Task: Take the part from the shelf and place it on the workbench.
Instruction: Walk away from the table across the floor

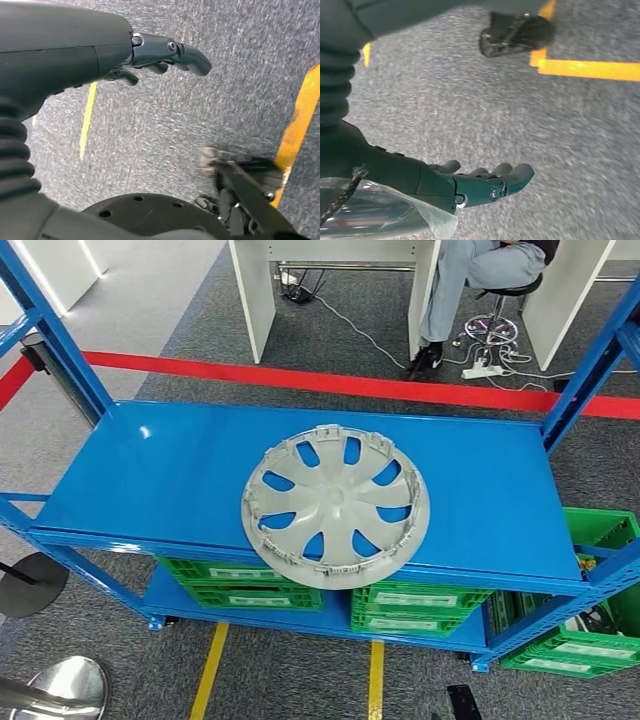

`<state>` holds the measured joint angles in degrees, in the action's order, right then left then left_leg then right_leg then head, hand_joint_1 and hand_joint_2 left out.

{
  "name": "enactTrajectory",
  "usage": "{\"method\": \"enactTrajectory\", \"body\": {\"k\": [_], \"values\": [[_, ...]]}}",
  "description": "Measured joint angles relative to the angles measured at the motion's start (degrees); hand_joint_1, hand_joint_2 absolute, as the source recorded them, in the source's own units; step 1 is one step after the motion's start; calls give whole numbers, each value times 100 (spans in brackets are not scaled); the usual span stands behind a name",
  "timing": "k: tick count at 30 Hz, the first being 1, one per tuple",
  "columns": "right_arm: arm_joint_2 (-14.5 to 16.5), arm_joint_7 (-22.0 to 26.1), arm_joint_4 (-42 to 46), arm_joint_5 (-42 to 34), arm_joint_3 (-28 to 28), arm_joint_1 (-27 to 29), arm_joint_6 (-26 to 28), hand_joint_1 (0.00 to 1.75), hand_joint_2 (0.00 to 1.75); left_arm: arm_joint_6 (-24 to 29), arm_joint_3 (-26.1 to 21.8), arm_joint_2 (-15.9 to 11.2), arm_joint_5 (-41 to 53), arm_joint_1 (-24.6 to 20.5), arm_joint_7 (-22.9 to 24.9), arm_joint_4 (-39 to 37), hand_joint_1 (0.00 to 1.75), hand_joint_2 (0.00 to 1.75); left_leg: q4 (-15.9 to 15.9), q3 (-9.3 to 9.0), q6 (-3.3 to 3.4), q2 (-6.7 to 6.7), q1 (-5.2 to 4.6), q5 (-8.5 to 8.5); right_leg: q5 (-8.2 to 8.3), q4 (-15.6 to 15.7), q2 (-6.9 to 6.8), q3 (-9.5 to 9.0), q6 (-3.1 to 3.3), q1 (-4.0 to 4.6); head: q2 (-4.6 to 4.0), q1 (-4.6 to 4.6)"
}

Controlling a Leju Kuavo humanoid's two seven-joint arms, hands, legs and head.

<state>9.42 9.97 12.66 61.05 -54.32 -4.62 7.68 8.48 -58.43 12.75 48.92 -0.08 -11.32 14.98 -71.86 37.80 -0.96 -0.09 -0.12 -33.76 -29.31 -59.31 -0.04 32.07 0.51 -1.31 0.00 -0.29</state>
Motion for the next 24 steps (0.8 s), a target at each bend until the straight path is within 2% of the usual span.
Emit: {"method": "enactTrajectory", "body": {"k": [2,3,4,6,7,10,11,12,13,14,16,17,18,22,24], "values": [[-74,-81,171,-495,407,-1,-56,0,0,-72,435,-87,-397,168,94,-3,0,0,648,-232,90,1,-20,401,-51,6,2,-50,-45,23,0,4],[-108,-120,254,-745,618,4,-85,0,0,-105,660,-134,-599,246,138,-5,0,0,1082,-407,138,-1,-36,624,-70,20,-2,-74,-83,30,0,4],[-128,-151,302,-930,779,14,-107,0,0,-129,831,-172,-749,289,173,-5,0,0,1317,-503,175,-2,-47,673,-80,39,-11,-88,-129,39,0,7],[-168,-189,343,-1177,992,61,-138,0,0,-159,1056,-219,-948,341,217,-4,0,0,1396,-548,211,2,-24,706,-148,-23,-12,-61,-184,35,0,12],[-190,-209,356,-1302,1098,91,-159,0,0,-175,1169,-244,-1047,353,239,0,0,0,1438,-571,237,6,-10,721,-256,-186,-8,17,-202,38,0,21],[-249,-275,367,-1662,1400,241,-204,0,0,-231,1506,-314,-1331,336,300,46,0,0,1459,-588,292,12,-12,715,-736,-1200,-3,541,-231,34,0,36],[-265,-296,366,-1782,1499,313,-214,0,0,-246,1619,-337,-1427,325,322,82,0,0,1458,-594,298,11,-18,706,-784,-1435,-3,676,-240,34,0,33],[-276,-318,364,-1900,1597,389,-231,0,0,-256,1728,-359,-1522,312,342,127,0,0,1456,-604,297,7,-22,697,-720,-1475,-3,717,-244,34,0,34],[-292,-339,361,-2011,1689,461,-249,0,0,-271,1831,-381,-1612,298,360,178,0,0,1453,-620,288,2,-24,685,-548,-1279,-4,641,-244,33,0,34],[-311,-355,358,-2121,1781,528,-268,0,0,-288,1934,-403,-1701,280,380,231,0,0,1446,-641,271,-2,-25,668,-319,-905,-6,471,-238,31,0,35],[-340,-391,348,-2342,1973,632,-297,0,0,-321,2146,-449,-1879,241,419,333,0,0,1410,-660,213,-4,-45,621,-40,-208,-2,123,-201,35,0,32],[-349,-408,342,-2460,2077,679,-306,0,0,-338,2258,-476,-1974,224,440,379,0,0,1391,-660,186,-3,-56,604,7,-21,3,22,-173,38,0,28],[-354,-427,337,-2577,2179,725,-316,0,0,-350,2368,-510,-2066,213,459,417,0,0,1372,-655,187,-2,-68,585,-3,34,8,-15,-154,41,0,24],[-404,-498,337,-3033,2576,859,-381,0,0,-408,2793,-630,-2435,245,550,495,0,0,1365,-662,331,-2,-74,589,11,50,13,-29,-134,46,0,22],[-439,-537,343,-3287,2800,880,-407,0,0,-447,3033,-680,-2638,290,596,519,0,0,1381,-671,336,-3,-71,590,-2,50,11,-32,-114,57,0,22]]}}
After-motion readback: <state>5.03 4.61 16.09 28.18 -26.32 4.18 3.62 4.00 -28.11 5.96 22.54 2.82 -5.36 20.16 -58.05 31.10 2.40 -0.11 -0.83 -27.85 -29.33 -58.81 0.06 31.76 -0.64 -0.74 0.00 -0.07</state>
